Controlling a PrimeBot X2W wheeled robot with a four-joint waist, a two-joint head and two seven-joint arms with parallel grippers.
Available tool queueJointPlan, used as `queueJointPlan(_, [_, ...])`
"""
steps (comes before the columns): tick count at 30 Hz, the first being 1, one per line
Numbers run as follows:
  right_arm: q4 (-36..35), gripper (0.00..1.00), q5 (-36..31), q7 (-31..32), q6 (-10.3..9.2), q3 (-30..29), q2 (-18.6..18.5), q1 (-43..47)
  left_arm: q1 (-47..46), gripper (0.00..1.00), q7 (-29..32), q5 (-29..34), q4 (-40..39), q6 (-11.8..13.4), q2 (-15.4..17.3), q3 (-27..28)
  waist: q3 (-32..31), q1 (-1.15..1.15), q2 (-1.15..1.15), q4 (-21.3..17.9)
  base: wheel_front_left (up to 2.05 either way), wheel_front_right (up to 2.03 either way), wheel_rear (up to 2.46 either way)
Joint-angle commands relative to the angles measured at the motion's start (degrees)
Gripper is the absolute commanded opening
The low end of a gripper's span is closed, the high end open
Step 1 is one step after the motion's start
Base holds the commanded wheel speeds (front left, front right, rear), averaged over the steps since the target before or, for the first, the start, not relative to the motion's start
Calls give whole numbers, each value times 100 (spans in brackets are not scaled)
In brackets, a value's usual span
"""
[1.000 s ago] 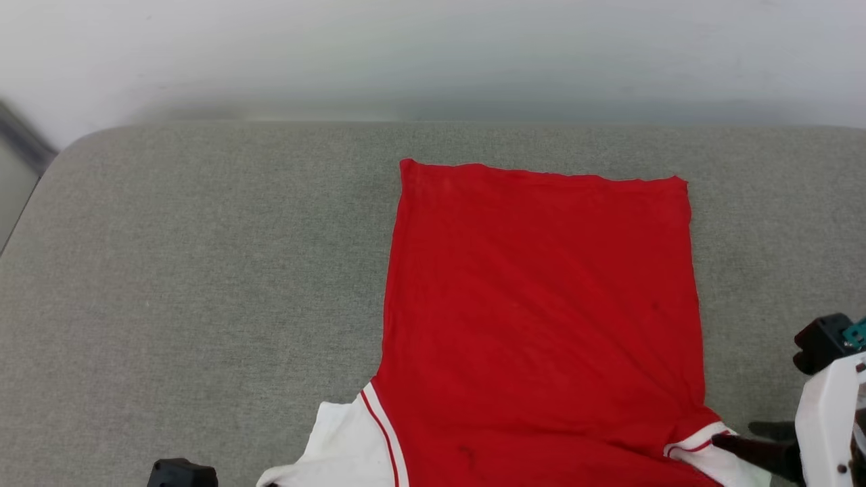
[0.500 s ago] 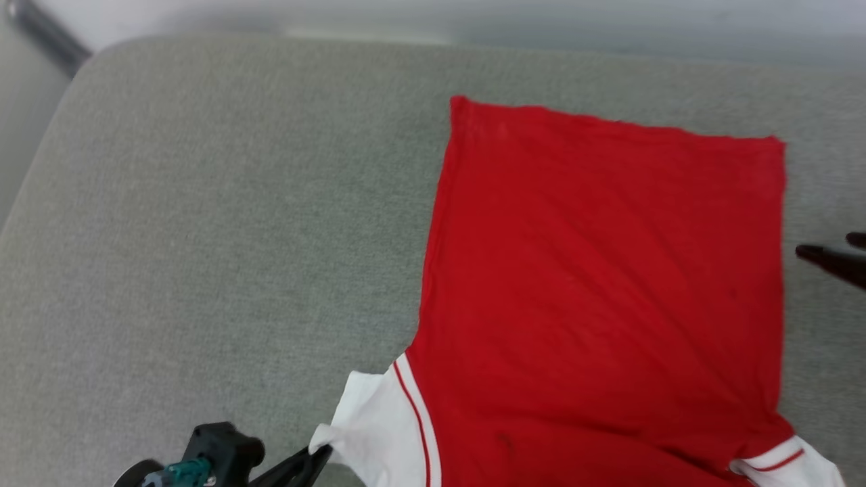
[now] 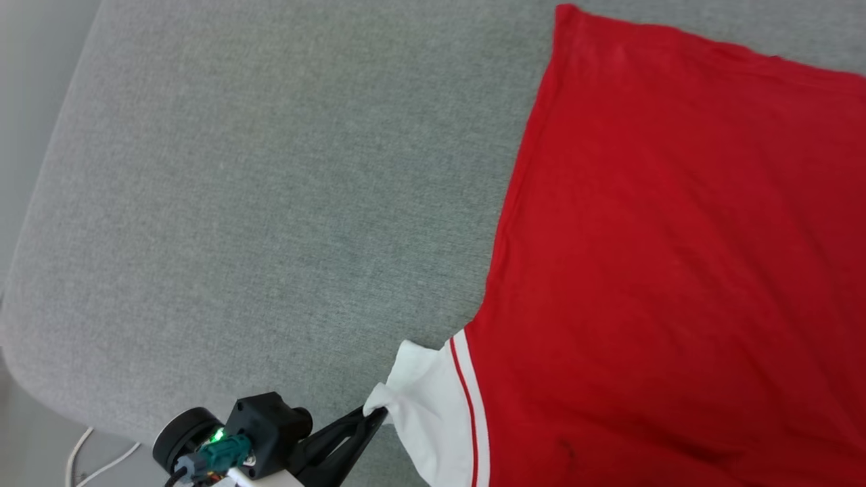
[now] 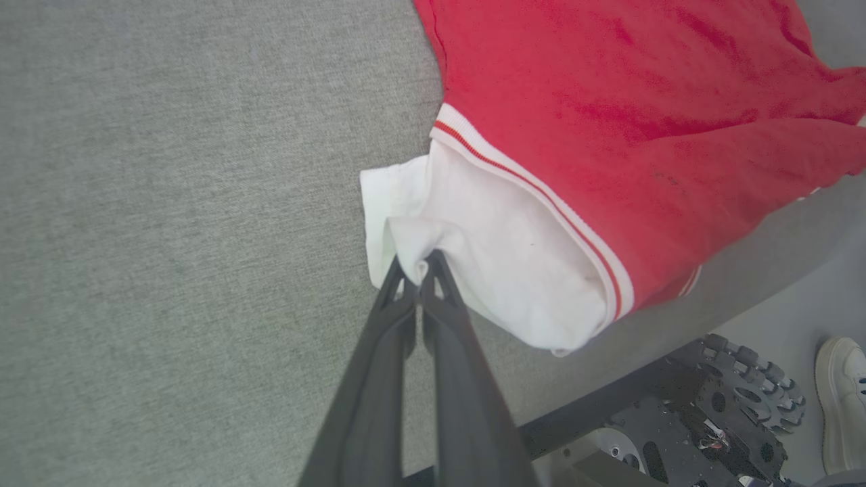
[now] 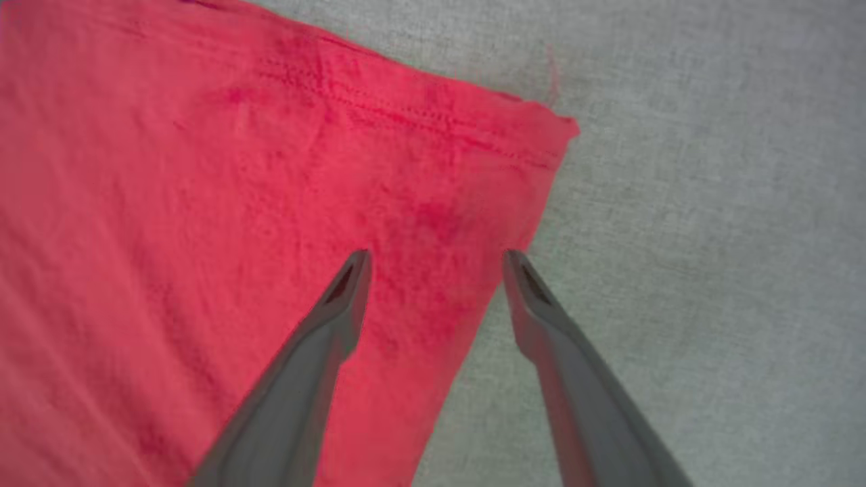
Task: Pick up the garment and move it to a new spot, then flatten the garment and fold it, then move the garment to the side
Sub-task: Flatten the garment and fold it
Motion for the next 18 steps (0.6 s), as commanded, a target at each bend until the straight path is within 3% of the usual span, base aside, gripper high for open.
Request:
queueJointPlan(1, [54, 100, -96, 63, -4, -35, -28, -89, -104, 0, -32, 18, -13, -25, -53, -28, 219, -2, 0, 210, 0, 0, 0])
queueJointPlan(7, [239, 100, -398, 250, -4, -334, 85, -202, -373, 0, -188, 5, 87, -152, -181, -160, 448, -2, 0, 392, 0, 0, 0])
queueJointPlan(14, [292, 100, -524, 457, -3, -309, 244, 252, -551, 0, -322, -12, 216, -220, -249, -255, 525, -2, 0, 498, 0, 0, 0])
queueJointPlan(15, [297, 44, -528, 517, -3, -305, 273, 347, -558, 0, -332, -18, 240, -219, -250, -256, 514, -2, 0, 498, 0, 0, 0])
queueJointPlan(16, [287, 0, -533, 551, -3, -303, 285, 421, -558, 0, -343, -26, 265, -222, -249, -259, 497, -2, 0, 494, 0, 0, 0])
queueJointPlan(18, [265, 0, -507, 567, -3, -320, 296, 508, -552, 0, -369, -27, 308, -223, -241, -257, 436, -2, 0, 468, 0, 0, 0])
